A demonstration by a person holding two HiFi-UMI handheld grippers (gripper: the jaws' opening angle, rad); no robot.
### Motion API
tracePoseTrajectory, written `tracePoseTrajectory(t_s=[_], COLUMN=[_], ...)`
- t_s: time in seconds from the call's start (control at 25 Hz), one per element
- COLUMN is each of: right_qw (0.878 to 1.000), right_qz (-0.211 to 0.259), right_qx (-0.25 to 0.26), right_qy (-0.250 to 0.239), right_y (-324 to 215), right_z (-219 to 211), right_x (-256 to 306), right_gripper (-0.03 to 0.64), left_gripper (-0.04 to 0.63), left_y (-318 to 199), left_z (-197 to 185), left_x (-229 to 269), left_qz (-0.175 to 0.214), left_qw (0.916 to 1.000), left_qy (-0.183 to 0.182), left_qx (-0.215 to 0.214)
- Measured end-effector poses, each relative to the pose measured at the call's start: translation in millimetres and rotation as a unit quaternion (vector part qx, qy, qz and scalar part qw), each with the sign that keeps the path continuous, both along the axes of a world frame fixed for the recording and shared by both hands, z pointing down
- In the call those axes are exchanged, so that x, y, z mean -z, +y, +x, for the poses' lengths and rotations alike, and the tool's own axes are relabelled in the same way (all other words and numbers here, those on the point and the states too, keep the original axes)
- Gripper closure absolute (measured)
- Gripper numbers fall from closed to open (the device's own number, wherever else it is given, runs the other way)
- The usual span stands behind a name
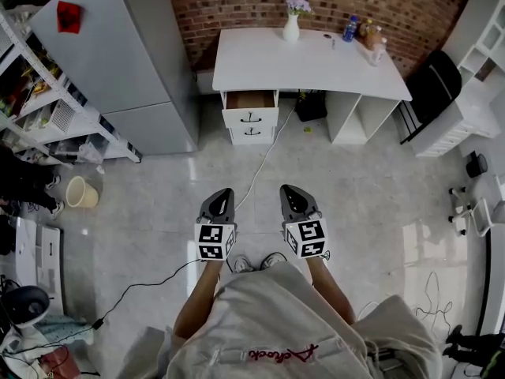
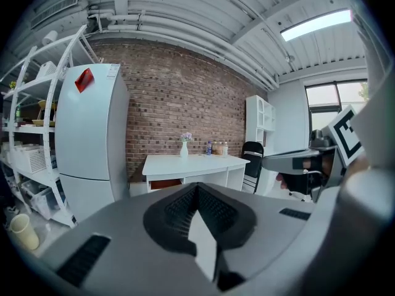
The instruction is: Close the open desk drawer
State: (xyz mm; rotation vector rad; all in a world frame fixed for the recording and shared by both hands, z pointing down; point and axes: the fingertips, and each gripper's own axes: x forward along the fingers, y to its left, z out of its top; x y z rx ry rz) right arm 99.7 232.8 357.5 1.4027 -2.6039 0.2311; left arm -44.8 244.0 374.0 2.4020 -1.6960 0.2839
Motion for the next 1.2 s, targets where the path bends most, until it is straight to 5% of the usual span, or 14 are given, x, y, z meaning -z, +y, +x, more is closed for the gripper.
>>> tracePoseTrajectory(t_s=[0.64,1.2], right_qw=[1.000,0.998], right_qz=[-0.020,-0.038], right_qx=[-0.005,0.019], right_qy=[0.012,0.037], right_y=[-5.6,-90.0], right_z=[48.3,8.9], right_x=[-25.8,-46.3], right_gripper=[0.598,0.598], left_gripper=[0.583,0.583], left_y=[-1.6,-85.1], left_z=[25.9,0.5], left_x=[-16.9,-45.6], left_qz=[-0.017,-0.038], left_qw=[0.9997,0.9990], left_qy=[-0.010,0.014], left_qx=[0.015,0.021])
